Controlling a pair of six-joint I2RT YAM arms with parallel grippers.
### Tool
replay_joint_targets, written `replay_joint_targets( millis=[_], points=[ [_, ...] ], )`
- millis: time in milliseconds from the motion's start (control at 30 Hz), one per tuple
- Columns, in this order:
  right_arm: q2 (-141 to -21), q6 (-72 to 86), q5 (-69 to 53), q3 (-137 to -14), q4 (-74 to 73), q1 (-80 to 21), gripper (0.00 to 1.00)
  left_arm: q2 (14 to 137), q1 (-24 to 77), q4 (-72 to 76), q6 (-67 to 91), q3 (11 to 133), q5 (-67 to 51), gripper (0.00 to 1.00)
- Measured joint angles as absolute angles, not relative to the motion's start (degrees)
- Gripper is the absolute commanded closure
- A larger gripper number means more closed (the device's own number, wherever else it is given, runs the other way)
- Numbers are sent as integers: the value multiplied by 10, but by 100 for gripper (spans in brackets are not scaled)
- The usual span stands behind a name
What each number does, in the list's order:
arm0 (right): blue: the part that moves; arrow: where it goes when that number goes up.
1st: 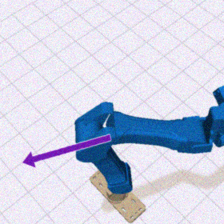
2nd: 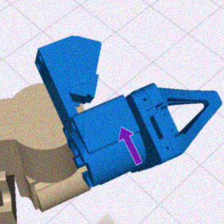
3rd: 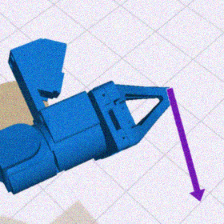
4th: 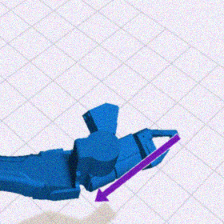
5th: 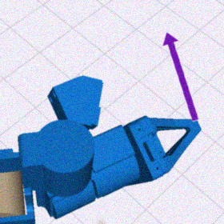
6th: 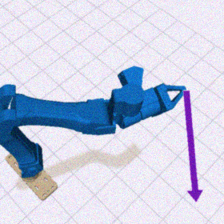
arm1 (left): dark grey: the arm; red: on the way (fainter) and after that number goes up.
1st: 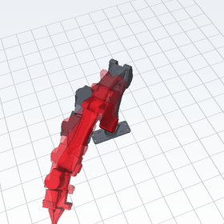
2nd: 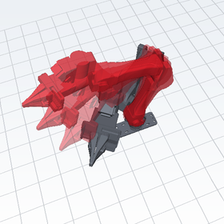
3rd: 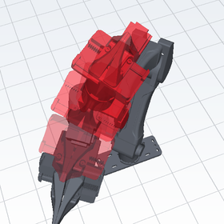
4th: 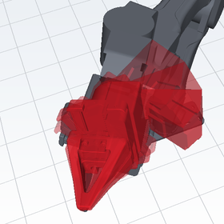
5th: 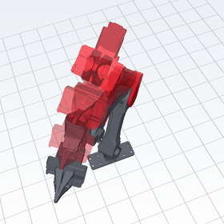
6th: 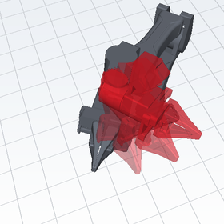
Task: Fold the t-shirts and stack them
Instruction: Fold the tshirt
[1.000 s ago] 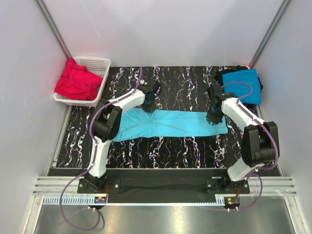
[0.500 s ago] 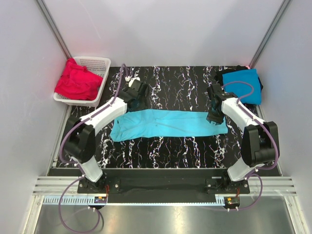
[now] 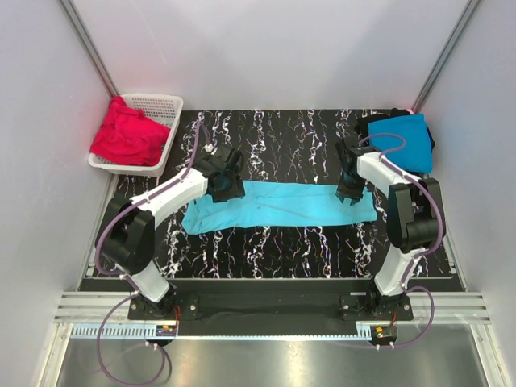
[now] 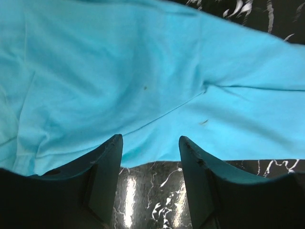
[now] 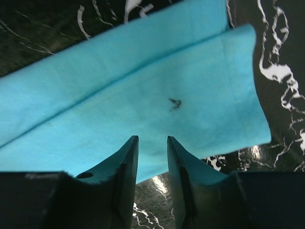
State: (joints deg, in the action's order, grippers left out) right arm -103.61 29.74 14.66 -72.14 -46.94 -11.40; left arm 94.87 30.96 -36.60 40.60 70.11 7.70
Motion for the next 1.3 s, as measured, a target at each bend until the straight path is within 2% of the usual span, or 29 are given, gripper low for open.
replay_joint_targets(
  millis=[133, 300, 767, 1033, 1300],
  points=[
    [-1067, 271, 138, -769, -466, -114, 57, 950, 310, -387, 433, 691, 78, 45],
    [-1114, 248, 129, -821, -457, -114, 55, 974, 309, -412, 454, 690, 84, 46],
    [-1130, 233, 104, -784, -444, -114, 55, 1093, 310, -486, 464, 755, 92, 46],
    [-1063, 252, 98, -689, -413, -136, 55, 1201, 292, -543, 439, 909, 71, 46],
    [-1012, 302, 99, -623, -419, -247, 57, 1337, 262, -595, 409, 1134, 61, 45]
  ],
)
